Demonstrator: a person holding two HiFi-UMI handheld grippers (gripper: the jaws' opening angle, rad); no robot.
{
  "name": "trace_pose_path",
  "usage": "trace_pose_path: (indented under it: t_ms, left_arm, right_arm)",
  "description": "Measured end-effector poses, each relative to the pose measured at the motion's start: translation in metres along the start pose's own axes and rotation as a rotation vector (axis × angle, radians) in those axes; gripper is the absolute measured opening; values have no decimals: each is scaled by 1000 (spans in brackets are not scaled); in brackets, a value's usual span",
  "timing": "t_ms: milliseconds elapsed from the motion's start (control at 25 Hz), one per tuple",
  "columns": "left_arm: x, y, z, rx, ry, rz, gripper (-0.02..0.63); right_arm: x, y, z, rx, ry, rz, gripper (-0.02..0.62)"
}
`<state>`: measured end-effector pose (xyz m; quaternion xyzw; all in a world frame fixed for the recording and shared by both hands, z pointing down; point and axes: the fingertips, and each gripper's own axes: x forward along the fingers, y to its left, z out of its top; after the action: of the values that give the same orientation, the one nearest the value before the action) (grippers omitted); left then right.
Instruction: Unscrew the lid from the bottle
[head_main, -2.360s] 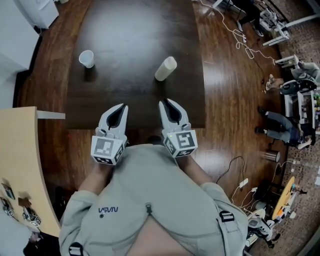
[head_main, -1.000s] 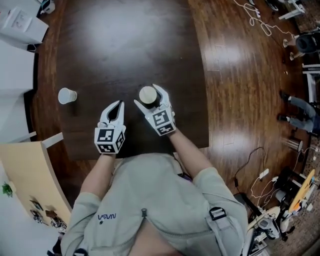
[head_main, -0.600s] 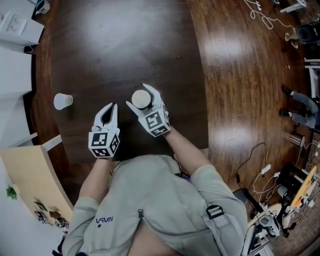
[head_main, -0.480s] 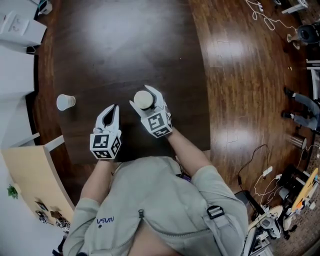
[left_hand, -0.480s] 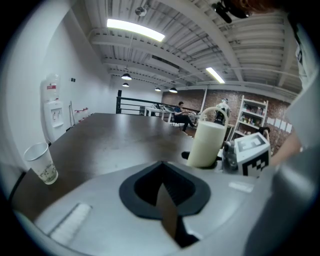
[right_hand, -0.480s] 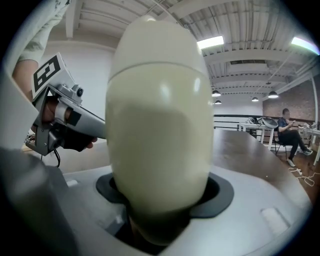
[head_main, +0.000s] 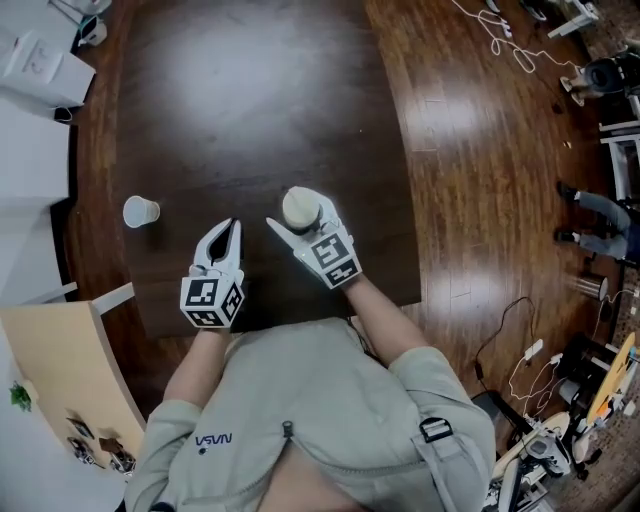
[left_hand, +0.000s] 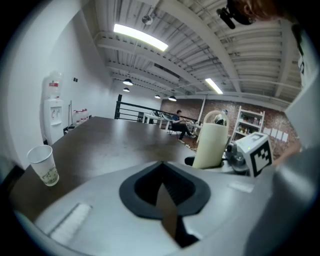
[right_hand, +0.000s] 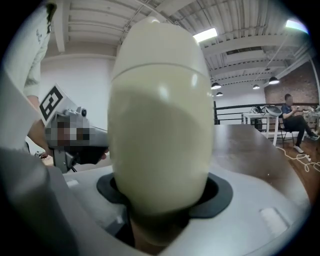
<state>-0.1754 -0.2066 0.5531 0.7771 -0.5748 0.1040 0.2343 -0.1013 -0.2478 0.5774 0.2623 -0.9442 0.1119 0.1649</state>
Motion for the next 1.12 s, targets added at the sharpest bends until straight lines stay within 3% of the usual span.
trace_pose_path:
  t_ms: [600,920,1120]
  left_arm:
    - [-84,-23,39,-138,-215,-170,3]
    - [-142,-56,39,-143,-270,-329,3]
    - [-167,-64,34,-135,-278,-376,3]
  right_arm:
    - [-74,93,75,227,-104,277,299]
    - [-117,163,86,196,-50,393,299]
    - [-132,202,84,173,-13,501,299]
